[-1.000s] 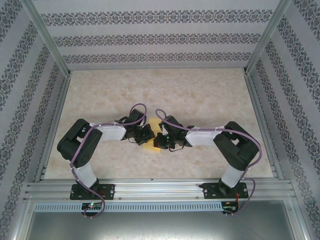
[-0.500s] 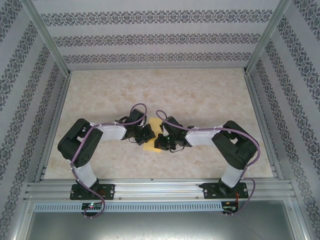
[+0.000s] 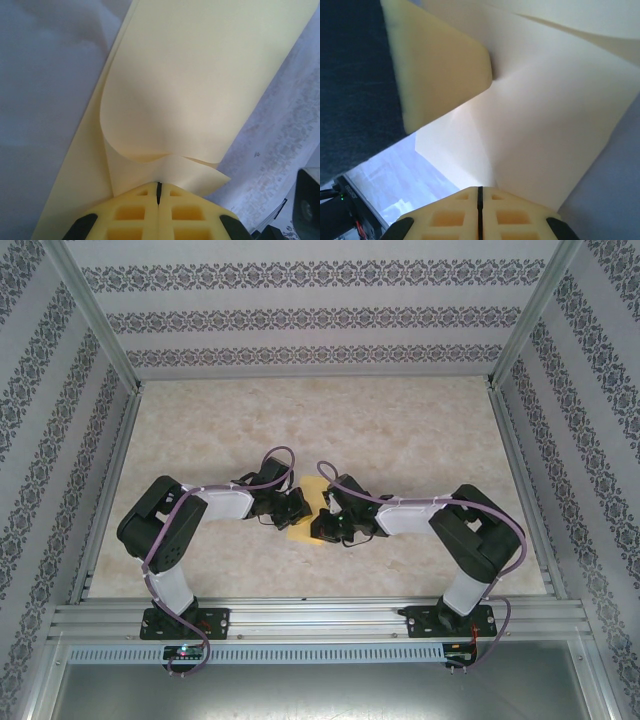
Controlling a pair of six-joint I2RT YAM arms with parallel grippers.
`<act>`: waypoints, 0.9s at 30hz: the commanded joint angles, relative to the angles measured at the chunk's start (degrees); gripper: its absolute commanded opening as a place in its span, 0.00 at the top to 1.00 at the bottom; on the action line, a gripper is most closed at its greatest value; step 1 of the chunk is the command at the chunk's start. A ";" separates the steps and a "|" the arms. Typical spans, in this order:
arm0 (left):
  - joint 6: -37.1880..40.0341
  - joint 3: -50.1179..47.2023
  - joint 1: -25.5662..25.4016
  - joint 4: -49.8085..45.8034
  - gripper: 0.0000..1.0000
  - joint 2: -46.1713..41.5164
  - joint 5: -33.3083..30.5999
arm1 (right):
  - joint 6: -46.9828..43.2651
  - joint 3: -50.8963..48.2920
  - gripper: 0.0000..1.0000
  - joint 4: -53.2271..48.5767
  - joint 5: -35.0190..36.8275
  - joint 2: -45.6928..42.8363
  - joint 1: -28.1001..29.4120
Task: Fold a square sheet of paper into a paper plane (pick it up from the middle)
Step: Fold the triangle a second time at the center of the table.
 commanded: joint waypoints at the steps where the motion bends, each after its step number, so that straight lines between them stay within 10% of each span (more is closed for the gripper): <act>1: -0.45 -1.33 0.35 -6.14 1.00 3.60 -3.61 | -1.91 1.62 0.90 -4.11 -0.44 -1.27 0.52; 27: -0.08 -1.36 0.44 -6.62 1.00 4.30 -3.46 | 5.17 -10.31 0.88 7.25 -1.20 -3.50 -1.63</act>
